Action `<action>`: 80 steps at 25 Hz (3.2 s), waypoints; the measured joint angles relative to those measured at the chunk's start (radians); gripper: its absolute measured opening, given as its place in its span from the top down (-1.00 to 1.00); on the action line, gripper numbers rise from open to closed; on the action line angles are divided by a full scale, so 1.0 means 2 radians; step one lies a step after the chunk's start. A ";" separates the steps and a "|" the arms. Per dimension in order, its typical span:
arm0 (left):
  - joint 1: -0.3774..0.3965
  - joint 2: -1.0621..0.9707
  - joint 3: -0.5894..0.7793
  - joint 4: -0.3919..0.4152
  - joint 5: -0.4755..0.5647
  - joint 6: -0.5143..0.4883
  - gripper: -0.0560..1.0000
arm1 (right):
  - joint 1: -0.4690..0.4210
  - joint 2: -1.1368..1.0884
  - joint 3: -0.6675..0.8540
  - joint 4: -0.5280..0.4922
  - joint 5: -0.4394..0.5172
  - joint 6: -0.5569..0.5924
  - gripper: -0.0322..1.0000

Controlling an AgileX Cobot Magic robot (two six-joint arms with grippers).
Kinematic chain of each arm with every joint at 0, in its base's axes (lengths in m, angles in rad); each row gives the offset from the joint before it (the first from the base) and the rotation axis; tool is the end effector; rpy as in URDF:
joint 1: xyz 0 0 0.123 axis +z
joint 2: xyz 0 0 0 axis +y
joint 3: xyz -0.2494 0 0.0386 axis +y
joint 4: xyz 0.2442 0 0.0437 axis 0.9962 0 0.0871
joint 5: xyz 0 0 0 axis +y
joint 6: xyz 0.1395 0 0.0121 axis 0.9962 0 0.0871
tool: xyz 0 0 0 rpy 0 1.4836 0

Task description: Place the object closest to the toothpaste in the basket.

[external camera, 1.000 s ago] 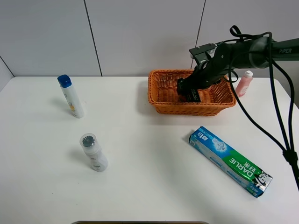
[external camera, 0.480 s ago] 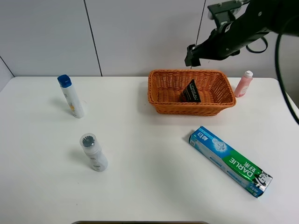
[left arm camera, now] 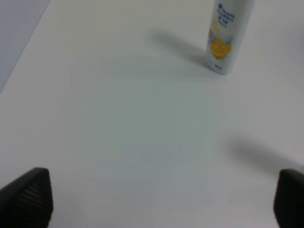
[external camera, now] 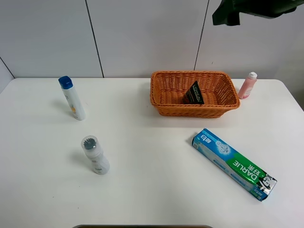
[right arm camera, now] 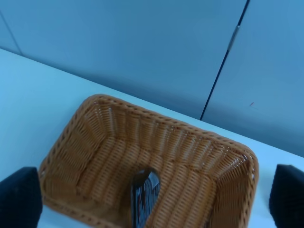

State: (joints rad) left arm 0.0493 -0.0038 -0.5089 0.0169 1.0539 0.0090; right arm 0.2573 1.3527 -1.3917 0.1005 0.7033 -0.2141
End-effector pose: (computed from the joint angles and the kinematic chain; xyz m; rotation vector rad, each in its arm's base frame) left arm 0.0674 0.0054 0.2570 -0.0416 2.0247 0.0570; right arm 0.3297 0.0961 0.3520 -0.4581 2.0979 0.1396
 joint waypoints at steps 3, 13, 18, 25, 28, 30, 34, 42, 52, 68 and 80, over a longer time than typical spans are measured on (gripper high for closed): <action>0.000 0.000 0.000 0.000 0.000 0.000 -0.88 | 0.000 -0.039 0.000 0.000 0.035 0.000 -0.98; 0.000 0.000 0.000 0.000 0.000 0.000 -0.88 | 0.000 -0.150 0.000 0.000 0.148 0.000 -0.98; 0.000 0.000 0.000 0.000 0.000 0.000 -0.88 | 0.000 -0.212 0.000 0.000 0.198 0.000 -0.98; 0.000 0.000 0.000 0.000 0.000 0.000 -0.88 | 0.000 -0.308 -0.001 -0.009 0.251 0.030 -0.98; 0.000 0.000 0.000 0.000 0.000 0.000 -0.88 | 0.000 -0.351 -0.001 -0.028 0.257 0.053 -0.98; 0.000 0.000 0.000 0.000 0.000 0.000 -0.88 | 0.000 -0.382 0.004 -0.042 0.257 0.071 -0.98; 0.000 0.000 0.000 0.000 0.000 0.000 -0.88 | -0.008 -0.454 0.041 -0.054 0.257 0.097 -0.98; 0.000 0.000 0.000 0.000 0.000 0.000 -0.88 | -0.120 -0.572 0.172 -0.066 0.257 0.085 -0.98; 0.000 0.000 0.000 0.000 0.000 0.000 -0.88 | -0.142 -0.661 0.342 -0.061 0.248 0.102 -0.98; 0.000 0.000 0.000 0.000 0.000 0.000 -0.88 | -0.100 -0.678 0.444 -0.071 0.178 0.102 -0.98; 0.000 0.000 0.000 0.000 0.000 0.000 -0.88 | -0.100 -0.678 0.444 -0.071 0.178 0.102 -0.98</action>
State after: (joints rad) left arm 0.0493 -0.0038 -0.5089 0.0178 1.0539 0.0090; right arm 0.0583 -0.0035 -0.5031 -0.0412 1.0596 -0.0109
